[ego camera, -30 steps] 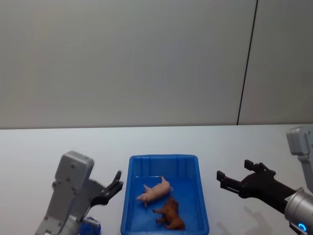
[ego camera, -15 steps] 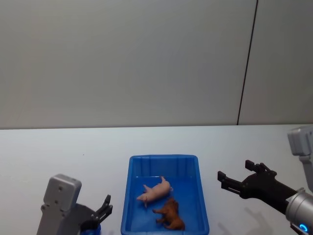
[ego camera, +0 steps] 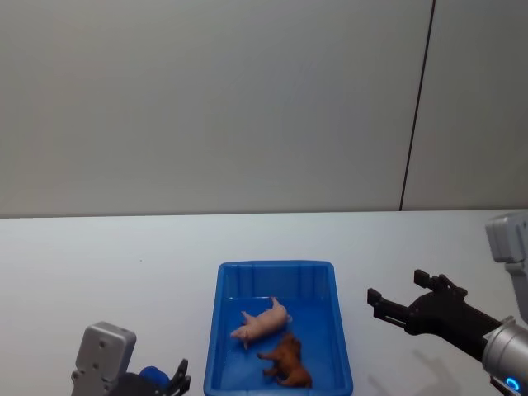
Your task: Pick up the two dolls from the table and place them into the box.
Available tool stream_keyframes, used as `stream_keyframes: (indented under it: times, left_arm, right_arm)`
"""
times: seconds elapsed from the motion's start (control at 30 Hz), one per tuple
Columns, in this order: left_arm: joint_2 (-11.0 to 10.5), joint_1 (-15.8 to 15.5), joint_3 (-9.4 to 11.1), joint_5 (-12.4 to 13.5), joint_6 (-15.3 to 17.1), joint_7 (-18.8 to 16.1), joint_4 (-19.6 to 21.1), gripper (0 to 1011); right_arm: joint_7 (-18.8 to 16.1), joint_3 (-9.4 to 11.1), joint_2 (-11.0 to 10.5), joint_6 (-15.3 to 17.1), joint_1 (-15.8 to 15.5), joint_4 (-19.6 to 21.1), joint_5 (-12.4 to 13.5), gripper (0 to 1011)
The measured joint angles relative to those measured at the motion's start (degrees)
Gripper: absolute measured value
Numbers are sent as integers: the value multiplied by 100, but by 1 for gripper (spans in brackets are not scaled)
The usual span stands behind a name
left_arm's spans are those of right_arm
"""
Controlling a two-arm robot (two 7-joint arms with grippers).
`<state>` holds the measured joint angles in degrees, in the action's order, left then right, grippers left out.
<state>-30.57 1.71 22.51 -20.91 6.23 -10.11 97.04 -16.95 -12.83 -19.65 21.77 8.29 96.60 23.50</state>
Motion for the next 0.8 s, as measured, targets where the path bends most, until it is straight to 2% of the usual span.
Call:
stream_keyframes:
  times: [0.4, 0.63, 0.67, 0.73, 0.8]
  left_arm:
    - [121, -63, -23, -72, -149, 275, -402, 1002]
    - [183, -108, -50, -106, -195, 383, -606, 858]
    - [195, -118, -56, -114, -206, 402, -646, 805]
    - [205, -127, -64, -119, -213, 413, -686, 782]
    - [219, -140, -75, -126, -224, 429, -740, 708]
  right_arm:
    - [0, 0, -3, 0, -3, 1, 0, 1001]
    - [0, 0, -4, 1, -3, 0, 0, 1001]
    - [0, 0, -3, 1, -3, 1, -1, 1001]
    - [0, 0, -4, 1, -3, 0, -1, 1001]
    - [0, 0, -3, 1, -3, 1, 0, 1001]
